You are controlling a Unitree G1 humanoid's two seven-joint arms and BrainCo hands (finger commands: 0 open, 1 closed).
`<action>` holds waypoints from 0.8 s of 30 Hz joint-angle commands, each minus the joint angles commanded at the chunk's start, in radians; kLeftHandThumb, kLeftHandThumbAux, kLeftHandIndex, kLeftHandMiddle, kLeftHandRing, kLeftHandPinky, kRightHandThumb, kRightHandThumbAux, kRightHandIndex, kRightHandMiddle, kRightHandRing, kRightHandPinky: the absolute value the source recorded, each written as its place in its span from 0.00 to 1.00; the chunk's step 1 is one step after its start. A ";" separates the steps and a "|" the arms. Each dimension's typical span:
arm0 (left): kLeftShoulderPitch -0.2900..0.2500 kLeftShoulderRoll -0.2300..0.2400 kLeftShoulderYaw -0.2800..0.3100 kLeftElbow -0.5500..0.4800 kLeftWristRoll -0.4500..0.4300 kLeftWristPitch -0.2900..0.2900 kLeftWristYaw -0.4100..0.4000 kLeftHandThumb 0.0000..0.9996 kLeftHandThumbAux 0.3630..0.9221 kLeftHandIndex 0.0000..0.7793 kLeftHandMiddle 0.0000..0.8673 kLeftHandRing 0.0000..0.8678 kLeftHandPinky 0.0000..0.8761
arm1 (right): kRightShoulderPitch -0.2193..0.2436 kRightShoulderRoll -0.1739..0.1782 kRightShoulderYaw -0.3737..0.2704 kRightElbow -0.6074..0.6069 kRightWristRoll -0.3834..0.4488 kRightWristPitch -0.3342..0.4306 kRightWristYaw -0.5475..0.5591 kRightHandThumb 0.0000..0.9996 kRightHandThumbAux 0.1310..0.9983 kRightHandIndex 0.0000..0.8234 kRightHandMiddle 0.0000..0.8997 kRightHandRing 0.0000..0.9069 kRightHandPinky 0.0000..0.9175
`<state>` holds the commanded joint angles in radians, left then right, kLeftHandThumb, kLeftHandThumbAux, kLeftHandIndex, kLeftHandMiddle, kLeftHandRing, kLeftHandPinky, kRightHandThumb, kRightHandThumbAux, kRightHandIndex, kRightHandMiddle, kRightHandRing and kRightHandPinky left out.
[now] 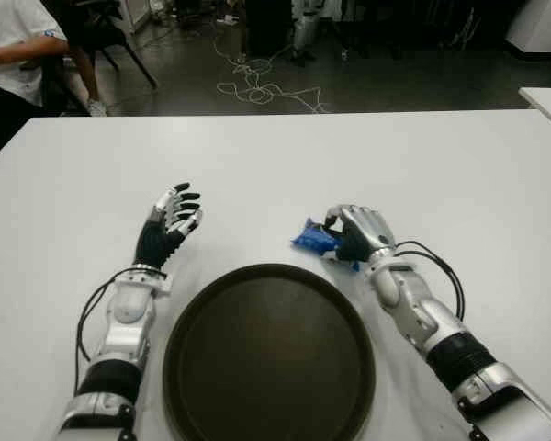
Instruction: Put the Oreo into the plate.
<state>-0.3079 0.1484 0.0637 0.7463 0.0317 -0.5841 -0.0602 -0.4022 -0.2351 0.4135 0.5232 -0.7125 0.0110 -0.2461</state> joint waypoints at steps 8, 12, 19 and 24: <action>0.001 -0.001 0.000 -0.002 -0.005 0.003 -0.003 0.04 0.42 0.22 0.31 0.29 0.25 | 0.003 0.002 -0.033 -0.018 0.032 0.004 0.008 0.09 0.87 0.75 0.83 0.83 0.80; 0.002 -0.002 0.000 -0.005 -0.011 0.003 -0.008 0.04 0.42 0.22 0.31 0.29 0.26 | 0.005 0.005 -0.044 -0.019 0.045 0.000 0.004 0.10 0.87 0.75 0.83 0.83 0.80; -0.002 -0.001 0.002 0.006 -0.016 -0.010 -0.014 0.03 0.39 0.20 0.30 0.29 0.25 | -0.001 0.009 -0.064 -0.021 0.065 0.018 0.014 0.08 0.89 0.72 0.82 0.83 0.80; 0.000 -0.002 0.004 0.006 -0.016 -0.020 -0.013 0.03 0.42 0.21 0.30 0.29 0.25 | -0.004 0.010 -0.071 -0.018 0.073 0.021 0.008 0.05 0.89 0.69 0.80 0.81 0.80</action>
<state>-0.3082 0.1463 0.0673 0.7521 0.0154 -0.6038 -0.0735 -0.4061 -0.2249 0.3425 0.5048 -0.6394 0.0318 -0.2383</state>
